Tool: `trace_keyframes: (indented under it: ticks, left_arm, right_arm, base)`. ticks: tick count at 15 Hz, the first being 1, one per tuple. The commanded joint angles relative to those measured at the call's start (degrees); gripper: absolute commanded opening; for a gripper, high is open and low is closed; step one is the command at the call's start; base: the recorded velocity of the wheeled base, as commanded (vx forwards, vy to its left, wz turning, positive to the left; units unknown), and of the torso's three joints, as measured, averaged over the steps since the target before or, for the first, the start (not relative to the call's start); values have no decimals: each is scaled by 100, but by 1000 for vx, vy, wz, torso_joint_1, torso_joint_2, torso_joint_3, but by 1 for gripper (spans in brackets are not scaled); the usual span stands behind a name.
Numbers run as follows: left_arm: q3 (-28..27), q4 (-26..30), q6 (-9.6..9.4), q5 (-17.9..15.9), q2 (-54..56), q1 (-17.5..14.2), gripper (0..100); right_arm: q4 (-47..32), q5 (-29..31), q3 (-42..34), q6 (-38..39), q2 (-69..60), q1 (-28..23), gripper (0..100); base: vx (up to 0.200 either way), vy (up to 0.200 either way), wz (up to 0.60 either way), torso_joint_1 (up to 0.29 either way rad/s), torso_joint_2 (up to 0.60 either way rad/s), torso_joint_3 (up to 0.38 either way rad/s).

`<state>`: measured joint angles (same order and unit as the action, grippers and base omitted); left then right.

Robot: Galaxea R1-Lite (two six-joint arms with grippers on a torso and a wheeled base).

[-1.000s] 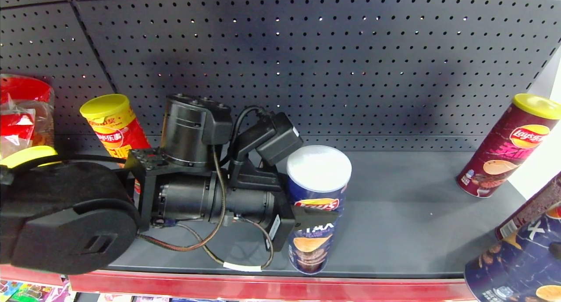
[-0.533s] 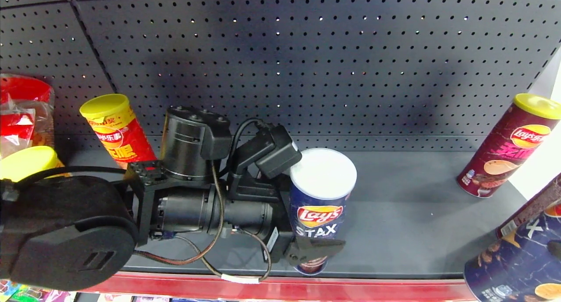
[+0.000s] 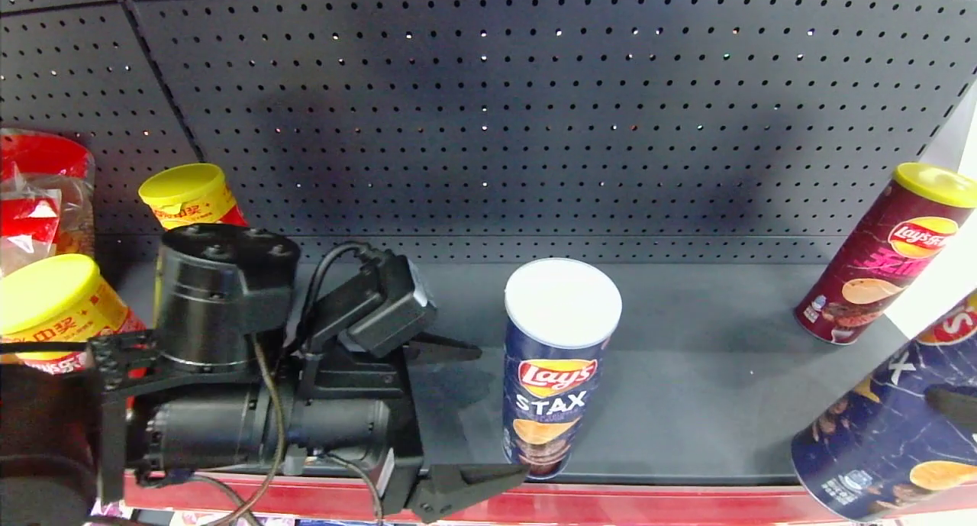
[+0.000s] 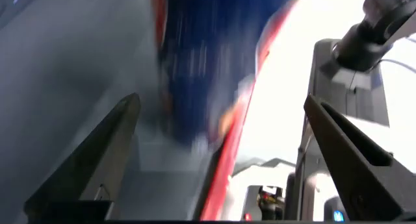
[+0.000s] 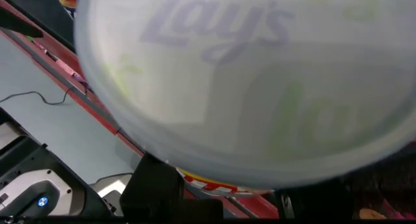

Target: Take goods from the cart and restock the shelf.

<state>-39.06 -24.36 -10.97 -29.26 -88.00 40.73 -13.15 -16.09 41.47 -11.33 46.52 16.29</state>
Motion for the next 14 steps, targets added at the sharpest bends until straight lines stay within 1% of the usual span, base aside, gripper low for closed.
trace_keyframes:
  ticks: [1,2,3,4,5,6,7,8,9,10,11,13,14]
  left_arm:
    - [513,-8,-1,96,723,-179,100]
    - [715,-8,-1,245,952,-179,100]
    - [926,1,7,394,1189,-179,100]
    - [1120,27,16,474,1418,-179,100]
    - [1296,27,78,535,1646,-179,100]
    - [1410,36,227,614,1875,-171,100]
    - [1498,45,333,737,2059,-171,100]
    - [1647,45,429,966,2288,-171,100]
    - [1726,45,447,1080,2402,-179,100]
    - [1805,54,473,1212,2595,-171,100]
    - [1858,71,491,1238,2701,-179,100]
    - [1858,212,623,1256,2868,-179,100]
    - [1823,432,675,1309,2956,-179,100]
  right_arm:
    - [32,1,256,-19,595,296,0]
    - [208,10,300,-10,832,481,0]
    - [568,36,309,-10,1131,586,0]
    - [1087,62,326,-10,1518,595,0]
    - [1535,53,441,-19,1984,639,0]
    - [1720,53,616,-19,2397,700,0]
    - [1737,53,827,-19,2678,815,0]
    - [1755,53,1161,-10,3056,938,0]
    - [1764,45,1364,-10,3258,973,0]
    - [1772,36,1733,-10,3619,1017,0]
    - [1772,36,2005,-10,3882,1034,0]
    - [1772,10,2313,-10,4207,1052,0]
    - [1772,1,2524,-10,4454,1131,0]
  base:
    - [0,0,0,0,0,0]
    - [0,0,0,0,0,0]
    - [0,0,0,0,0,0]
    - [0,0,0,0,0,0]
    - [0,0,0,0,0,0]
    - [0,0,0,0,0,0]
    - [0,0,0,0,0,0]
    - [0,0,0,0,0,0]
    - [0,0,0,0,0,0]
    - [0,0,0,0,0,0]
    - [0,0,0,0,0,0]
    - [0,0,0,0,0,0]
    - [0,0,0,0,0,0]
